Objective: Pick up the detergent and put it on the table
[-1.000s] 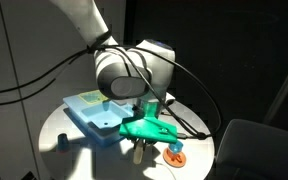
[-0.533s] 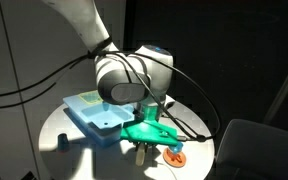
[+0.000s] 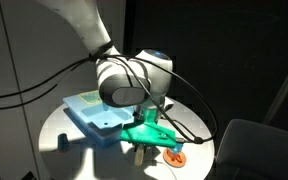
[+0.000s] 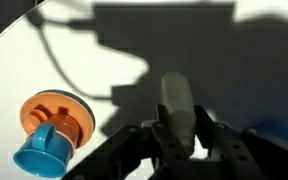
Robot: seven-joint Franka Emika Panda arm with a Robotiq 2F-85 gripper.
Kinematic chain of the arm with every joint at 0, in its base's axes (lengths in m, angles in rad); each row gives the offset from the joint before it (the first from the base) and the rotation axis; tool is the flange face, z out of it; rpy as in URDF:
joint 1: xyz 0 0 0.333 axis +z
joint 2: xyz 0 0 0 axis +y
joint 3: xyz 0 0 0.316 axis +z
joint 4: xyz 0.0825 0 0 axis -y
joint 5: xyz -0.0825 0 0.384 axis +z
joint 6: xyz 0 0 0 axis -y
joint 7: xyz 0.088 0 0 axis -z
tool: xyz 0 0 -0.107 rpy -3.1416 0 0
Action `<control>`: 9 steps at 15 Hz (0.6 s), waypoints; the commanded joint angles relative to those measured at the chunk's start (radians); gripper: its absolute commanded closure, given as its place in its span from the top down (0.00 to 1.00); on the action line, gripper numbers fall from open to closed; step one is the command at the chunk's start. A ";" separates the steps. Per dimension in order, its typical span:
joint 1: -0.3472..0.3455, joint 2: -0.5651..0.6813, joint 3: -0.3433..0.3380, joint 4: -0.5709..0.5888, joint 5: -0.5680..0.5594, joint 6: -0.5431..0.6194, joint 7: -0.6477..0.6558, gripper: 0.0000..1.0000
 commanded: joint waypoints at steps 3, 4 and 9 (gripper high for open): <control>-0.039 0.031 0.037 0.038 0.000 0.006 -0.018 0.08; -0.041 0.035 0.040 0.041 0.000 0.007 -0.020 0.08; -0.053 0.062 0.057 0.067 0.001 0.010 -0.038 0.08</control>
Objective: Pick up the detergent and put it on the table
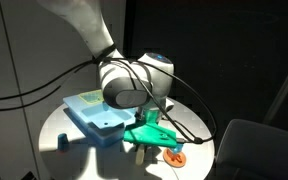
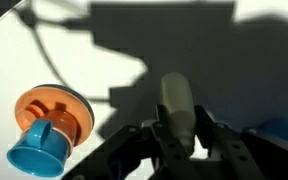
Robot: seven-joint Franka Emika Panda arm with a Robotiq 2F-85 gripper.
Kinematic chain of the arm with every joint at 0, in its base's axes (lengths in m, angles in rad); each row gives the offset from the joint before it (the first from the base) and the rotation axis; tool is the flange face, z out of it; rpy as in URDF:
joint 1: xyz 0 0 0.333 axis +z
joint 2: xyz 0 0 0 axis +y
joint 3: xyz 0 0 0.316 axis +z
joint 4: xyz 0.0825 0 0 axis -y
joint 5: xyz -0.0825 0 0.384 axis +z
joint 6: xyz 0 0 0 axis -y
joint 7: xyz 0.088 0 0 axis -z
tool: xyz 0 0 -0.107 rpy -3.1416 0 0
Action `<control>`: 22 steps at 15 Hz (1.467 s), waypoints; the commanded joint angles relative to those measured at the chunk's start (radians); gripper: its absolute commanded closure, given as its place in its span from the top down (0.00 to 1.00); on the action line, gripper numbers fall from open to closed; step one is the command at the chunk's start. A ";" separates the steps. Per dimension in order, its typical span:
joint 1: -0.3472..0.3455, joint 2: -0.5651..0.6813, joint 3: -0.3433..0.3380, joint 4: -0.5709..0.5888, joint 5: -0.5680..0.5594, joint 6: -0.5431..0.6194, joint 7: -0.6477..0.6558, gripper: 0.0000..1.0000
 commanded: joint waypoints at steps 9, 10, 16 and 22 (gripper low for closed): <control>-0.036 0.057 0.043 0.067 -0.011 0.011 -0.032 0.10; -0.036 0.058 0.043 0.068 -0.012 0.011 -0.032 0.10; -0.034 0.064 0.041 0.077 -0.015 0.012 -0.026 0.72; -0.030 0.062 0.039 0.078 -0.019 0.014 -0.018 1.00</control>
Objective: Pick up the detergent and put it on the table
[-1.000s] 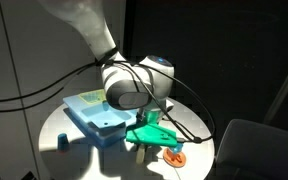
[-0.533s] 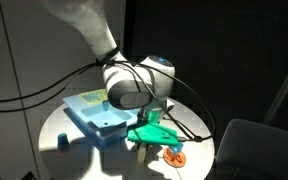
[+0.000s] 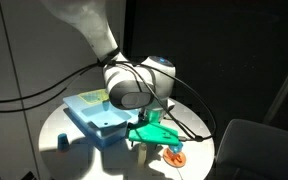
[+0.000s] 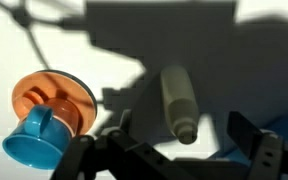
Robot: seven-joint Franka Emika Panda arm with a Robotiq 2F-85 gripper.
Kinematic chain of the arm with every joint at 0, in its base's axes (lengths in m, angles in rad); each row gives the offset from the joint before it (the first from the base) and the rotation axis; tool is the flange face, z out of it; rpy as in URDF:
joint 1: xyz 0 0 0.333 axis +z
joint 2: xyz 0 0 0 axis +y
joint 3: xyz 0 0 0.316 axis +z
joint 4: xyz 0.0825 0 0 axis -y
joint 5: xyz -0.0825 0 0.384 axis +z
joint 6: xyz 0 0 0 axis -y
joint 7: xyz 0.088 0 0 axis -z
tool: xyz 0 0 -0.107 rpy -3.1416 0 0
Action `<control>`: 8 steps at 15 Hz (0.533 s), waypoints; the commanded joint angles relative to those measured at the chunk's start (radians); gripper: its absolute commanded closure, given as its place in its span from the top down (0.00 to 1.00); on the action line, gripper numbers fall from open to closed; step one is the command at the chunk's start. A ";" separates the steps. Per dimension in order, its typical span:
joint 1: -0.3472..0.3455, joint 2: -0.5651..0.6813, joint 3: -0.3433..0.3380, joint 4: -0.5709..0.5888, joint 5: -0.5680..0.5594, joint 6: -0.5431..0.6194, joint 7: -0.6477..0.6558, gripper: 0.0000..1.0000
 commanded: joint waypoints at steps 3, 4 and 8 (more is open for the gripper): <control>-0.013 -0.010 0.014 0.007 -0.020 0.012 0.007 1.00; -0.010 -0.018 0.015 0.004 -0.019 0.011 0.011 1.00; 0.001 -0.059 0.019 -0.017 -0.017 0.008 0.025 1.00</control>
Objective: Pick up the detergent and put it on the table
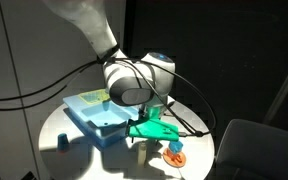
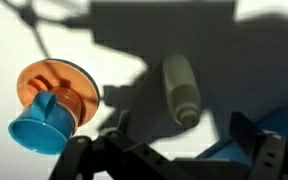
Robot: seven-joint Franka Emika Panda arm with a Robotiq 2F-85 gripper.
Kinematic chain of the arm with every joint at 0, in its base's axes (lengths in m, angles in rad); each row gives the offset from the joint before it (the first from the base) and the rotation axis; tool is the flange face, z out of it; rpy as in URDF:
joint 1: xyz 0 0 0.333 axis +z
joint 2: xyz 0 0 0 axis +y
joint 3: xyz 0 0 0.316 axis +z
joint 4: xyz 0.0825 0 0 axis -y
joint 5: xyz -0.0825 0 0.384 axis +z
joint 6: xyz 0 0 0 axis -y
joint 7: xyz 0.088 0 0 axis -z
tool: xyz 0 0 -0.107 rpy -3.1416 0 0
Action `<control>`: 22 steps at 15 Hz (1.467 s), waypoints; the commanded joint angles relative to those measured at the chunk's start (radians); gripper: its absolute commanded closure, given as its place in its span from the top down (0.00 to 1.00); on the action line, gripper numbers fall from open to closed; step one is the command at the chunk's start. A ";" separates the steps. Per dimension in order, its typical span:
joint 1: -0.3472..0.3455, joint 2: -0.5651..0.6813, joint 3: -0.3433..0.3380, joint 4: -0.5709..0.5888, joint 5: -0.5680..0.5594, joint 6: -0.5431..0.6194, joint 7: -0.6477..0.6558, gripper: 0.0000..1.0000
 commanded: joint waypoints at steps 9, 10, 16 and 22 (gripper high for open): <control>0.038 -0.129 0.016 -0.043 -0.002 0.005 0.062 1.00; 0.044 -0.138 0.017 -0.045 0.000 0.005 0.069 1.00; 0.099 -0.202 0.003 -0.052 -0.006 -0.018 0.241 1.00; 0.165 -0.242 -0.030 -0.042 -0.080 -0.052 0.583 1.00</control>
